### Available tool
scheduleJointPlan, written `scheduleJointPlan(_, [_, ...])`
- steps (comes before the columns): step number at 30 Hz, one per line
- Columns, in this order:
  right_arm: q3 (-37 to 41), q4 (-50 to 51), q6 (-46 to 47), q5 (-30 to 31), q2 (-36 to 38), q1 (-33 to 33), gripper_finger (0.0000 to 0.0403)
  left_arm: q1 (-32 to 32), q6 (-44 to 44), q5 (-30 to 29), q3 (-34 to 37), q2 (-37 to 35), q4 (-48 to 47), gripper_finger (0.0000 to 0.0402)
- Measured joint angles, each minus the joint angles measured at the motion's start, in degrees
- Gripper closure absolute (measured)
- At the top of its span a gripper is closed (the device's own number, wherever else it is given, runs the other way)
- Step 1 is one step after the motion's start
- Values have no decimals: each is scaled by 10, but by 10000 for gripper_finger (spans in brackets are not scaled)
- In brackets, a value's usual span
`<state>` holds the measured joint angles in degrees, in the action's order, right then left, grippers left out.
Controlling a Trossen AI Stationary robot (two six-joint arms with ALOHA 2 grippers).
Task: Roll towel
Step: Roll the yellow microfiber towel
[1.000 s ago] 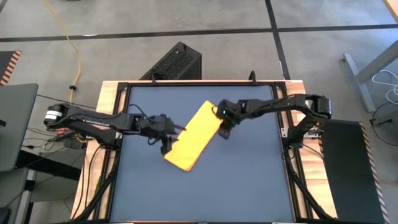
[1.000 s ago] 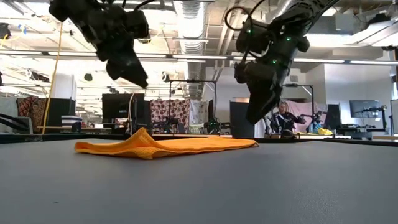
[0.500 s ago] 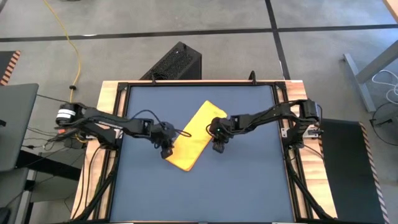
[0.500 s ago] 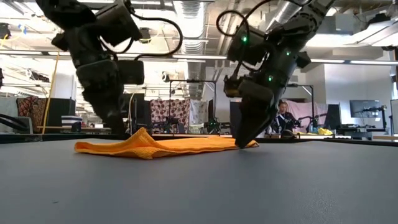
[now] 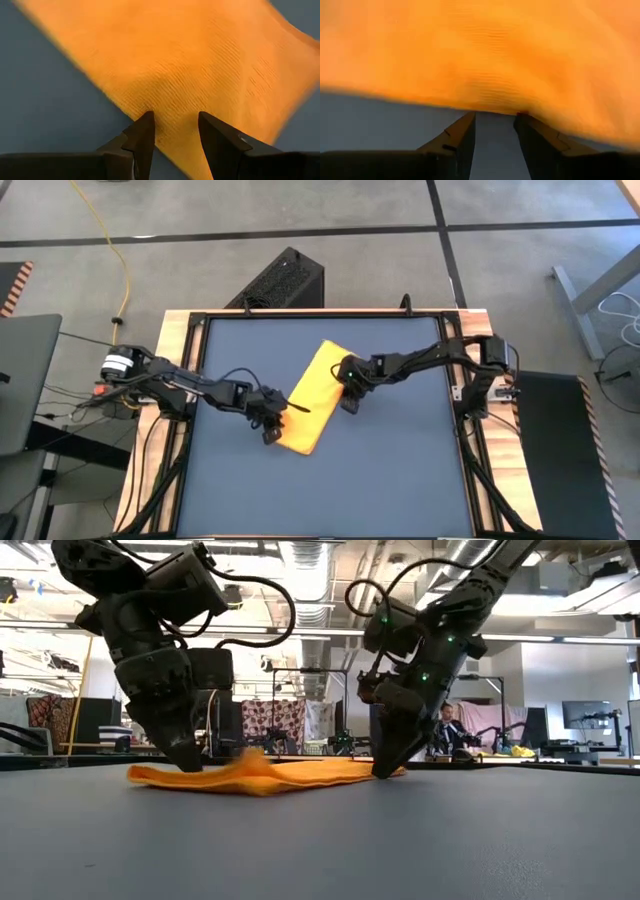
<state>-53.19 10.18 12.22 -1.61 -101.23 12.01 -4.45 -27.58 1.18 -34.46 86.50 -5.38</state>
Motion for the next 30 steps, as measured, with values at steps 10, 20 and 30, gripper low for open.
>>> scheduleJointPlan(10, [-23, 3, -62, 29, 0, 89, 227, -2, -46, 98, -3, -8, 59, 260])
scheduleJointPlan(20, [-89, 138, -63, -1, 0, 105, 227, 19, 25, 92, -22, -38, 43, 260])
scheduleJointPlan(30, [-85, 81, -28, -14, -3, 16, 227, 20, 53, 37, -21, -33, 27, 260])
